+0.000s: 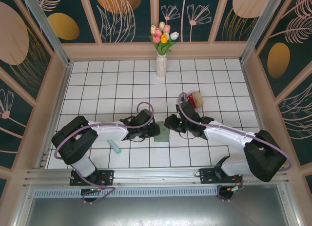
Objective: Put the credit cards into the card holder
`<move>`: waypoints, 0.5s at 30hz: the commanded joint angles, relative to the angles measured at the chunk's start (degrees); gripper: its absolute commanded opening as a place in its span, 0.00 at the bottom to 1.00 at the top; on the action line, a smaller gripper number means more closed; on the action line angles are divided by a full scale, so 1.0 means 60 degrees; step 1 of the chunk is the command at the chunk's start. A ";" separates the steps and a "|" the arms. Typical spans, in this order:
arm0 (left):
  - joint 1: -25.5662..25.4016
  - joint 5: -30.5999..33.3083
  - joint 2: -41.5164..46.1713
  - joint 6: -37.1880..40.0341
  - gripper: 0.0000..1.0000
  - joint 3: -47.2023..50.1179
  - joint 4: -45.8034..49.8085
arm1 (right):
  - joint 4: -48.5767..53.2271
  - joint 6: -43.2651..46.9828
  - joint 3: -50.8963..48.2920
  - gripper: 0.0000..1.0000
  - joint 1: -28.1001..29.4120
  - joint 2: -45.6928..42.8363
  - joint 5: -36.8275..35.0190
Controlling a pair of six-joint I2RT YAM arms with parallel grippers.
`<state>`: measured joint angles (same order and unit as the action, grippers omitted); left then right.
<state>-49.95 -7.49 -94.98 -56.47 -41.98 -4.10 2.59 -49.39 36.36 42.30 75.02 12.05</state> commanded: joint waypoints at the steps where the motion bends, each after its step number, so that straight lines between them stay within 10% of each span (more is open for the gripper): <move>1: -0.0107 0.0114 -0.0353 0.0305 0.35 -0.0007 0.0580 | 0.0115 0.0000 -0.0259 0.14 -0.0122 0.0171 0.0225; 15: -0.0111 0.0043 -0.0378 0.0314 0.36 0.0001 0.0597 | -0.0520 -0.0036 -0.0127 0.07 -0.0122 0.1139 0.0847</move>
<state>-49.95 -7.51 -95.20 -55.75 -42.17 -4.08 1.34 -49.63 35.53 41.67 81.10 15.81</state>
